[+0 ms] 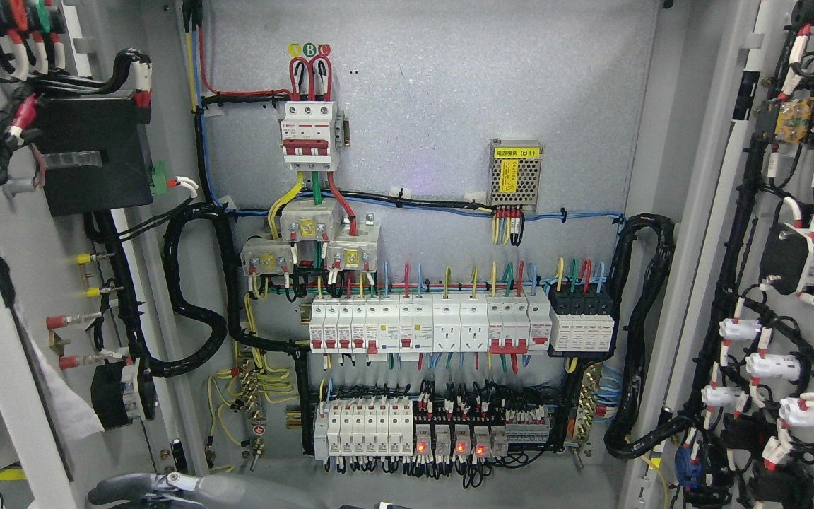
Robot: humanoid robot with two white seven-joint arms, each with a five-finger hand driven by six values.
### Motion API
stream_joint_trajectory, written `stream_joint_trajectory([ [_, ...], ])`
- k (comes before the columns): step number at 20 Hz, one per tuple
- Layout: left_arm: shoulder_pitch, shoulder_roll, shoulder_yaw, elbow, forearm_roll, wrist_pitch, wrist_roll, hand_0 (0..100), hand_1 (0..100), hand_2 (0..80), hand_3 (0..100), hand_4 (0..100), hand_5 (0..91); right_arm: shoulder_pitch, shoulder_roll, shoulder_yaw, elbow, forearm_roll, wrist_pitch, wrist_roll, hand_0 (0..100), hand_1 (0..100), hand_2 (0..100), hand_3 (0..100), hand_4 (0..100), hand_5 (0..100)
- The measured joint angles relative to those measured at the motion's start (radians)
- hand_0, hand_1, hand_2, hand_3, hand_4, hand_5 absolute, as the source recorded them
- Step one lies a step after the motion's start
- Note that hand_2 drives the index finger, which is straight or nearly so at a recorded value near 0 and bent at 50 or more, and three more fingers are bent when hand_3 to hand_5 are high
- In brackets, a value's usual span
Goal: Open door with both hands
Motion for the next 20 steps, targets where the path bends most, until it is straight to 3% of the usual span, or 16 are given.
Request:
stream_joint_trajectory([
  [7,0.0,0.002,0.0,-0.001,0.0,0.0,0.0,29,0,2.8,3,3,0.0,-0.026,0.0,0.055,0.004,-0.001,0.0,-0.082,22,0,0,0,0,0],
  [13,0.0,0.003,0.0,-0.001,0.0,0.0,0.0,29,0,2.8,3,3,0.0,-0.06,0.0,0.098,0.005,-0.029,-0.002,-0.119,22,0,0,0,0,0],
  [17,0.0,0.004,0.0,-0.001,0.0,0.0,0.0,29,0,2.8,3,3,0.0,-0.089,0.0,0.124,0.005,-0.087,-0.005,-0.209,22,0,0,0,0,0],
  [20,0.0,0.004,0.0,-0.001,0.0,0.0,0.0,29,0,2.8,3,3,0.0,-0.115,0.0,0.142,0.005,-0.113,-0.005,-0.234,22,0,0,0,0,0],
])
